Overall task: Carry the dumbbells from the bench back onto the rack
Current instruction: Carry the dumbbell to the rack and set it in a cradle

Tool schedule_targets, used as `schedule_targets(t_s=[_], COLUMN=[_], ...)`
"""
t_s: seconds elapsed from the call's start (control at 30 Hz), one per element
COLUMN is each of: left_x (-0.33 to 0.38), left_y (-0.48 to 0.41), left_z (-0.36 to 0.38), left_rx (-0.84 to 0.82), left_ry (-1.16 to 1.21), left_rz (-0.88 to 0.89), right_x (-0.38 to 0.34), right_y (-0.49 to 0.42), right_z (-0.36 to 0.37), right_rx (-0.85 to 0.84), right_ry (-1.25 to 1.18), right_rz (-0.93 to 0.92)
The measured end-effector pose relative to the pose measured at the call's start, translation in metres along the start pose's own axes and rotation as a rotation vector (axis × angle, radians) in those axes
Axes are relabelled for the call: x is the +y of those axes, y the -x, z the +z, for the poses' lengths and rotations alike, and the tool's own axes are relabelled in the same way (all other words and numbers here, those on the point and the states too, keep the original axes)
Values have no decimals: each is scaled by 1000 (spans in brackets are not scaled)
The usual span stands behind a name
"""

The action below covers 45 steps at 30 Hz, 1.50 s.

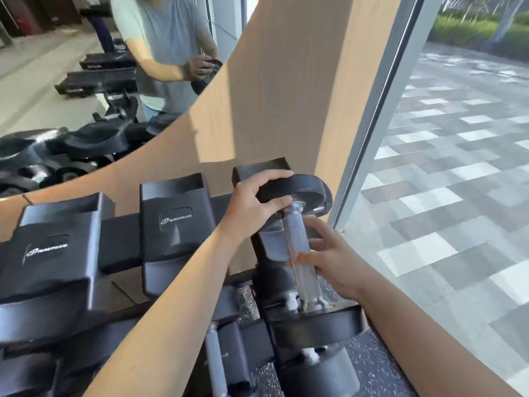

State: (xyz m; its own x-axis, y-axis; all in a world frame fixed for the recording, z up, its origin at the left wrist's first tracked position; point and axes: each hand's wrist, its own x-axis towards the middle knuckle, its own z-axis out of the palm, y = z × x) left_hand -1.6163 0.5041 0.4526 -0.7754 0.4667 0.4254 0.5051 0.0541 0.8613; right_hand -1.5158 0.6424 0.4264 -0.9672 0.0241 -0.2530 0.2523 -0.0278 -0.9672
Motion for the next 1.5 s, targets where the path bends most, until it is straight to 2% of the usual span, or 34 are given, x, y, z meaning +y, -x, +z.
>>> schedule_targets(t_s=[0.23, 0.37, 0.6, 0.87, 1.13, 1.3, 1.4, 1.5], left_x=[-36, -54, -83, -108, -124, -116, -104, -90], left_y=[-69, -96, -118, -135, -136, -123, -99, -62], left_z=[-5, -8, -12, -16, -13, -16, -14, -7], left_rx=[77, 79, 120, 138, 163, 144, 184, 226], left_ry=[17, -71, -77, -115, -132, -193, -316, -324], left_rz=[-11, 21, -29, -63, -69, -146, -142, -119], right_x=[-18, -22, -26, -30, -31, -35, -40, -36], right_y=[-74, -105, -145, -170, -177, -167, -151, -131], right_z=[-21, -26, -26, -29, -31, -32, -37, -43], right_rx=[26, 58, 51, 63, 26, -28, -1, 53], right_ry=[-37, -13, -42, 46, 64, 221, 265, 269], right_rz=[-52, -44, 5, 64, 64, 50, 14, -58])
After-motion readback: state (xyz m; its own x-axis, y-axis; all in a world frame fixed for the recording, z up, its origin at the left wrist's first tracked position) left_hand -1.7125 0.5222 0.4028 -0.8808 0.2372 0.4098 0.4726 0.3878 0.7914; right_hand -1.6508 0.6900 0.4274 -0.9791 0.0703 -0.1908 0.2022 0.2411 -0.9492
